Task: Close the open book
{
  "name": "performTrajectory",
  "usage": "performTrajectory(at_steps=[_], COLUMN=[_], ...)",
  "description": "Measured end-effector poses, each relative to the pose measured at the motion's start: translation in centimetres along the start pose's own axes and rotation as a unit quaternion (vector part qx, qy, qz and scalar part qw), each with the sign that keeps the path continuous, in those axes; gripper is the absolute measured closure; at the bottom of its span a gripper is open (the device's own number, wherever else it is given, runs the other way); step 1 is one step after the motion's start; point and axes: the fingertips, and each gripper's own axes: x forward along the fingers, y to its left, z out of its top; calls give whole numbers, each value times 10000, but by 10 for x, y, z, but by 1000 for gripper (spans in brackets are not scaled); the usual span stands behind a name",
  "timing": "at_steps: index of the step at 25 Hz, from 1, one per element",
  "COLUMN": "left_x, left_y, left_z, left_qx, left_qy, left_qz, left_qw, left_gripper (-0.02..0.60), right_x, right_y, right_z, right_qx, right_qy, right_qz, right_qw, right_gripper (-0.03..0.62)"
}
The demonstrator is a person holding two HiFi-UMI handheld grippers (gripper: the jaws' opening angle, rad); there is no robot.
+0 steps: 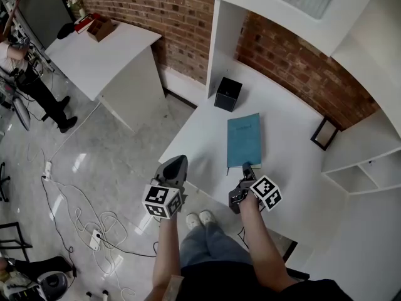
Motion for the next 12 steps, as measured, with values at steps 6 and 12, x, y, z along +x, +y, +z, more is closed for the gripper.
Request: performTrajectory(at_steps=[6,12], left_x=[8,18], left_y=[-6,-14], left_z=[10,37], left_qx=[49,211], left_qy=[-93,-307], left_qz=[-16,-48], left_qw=[9999,9993], left_gripper=[572,572], right_x=[-24,-37], right_y=[-6,29], right_z=[44,97], right_qx=[-654,-1918], right_qy=[-639,-1189], right_qz=[-316,-115], right_qw=[9953,9741], right_gripper=[542,542])
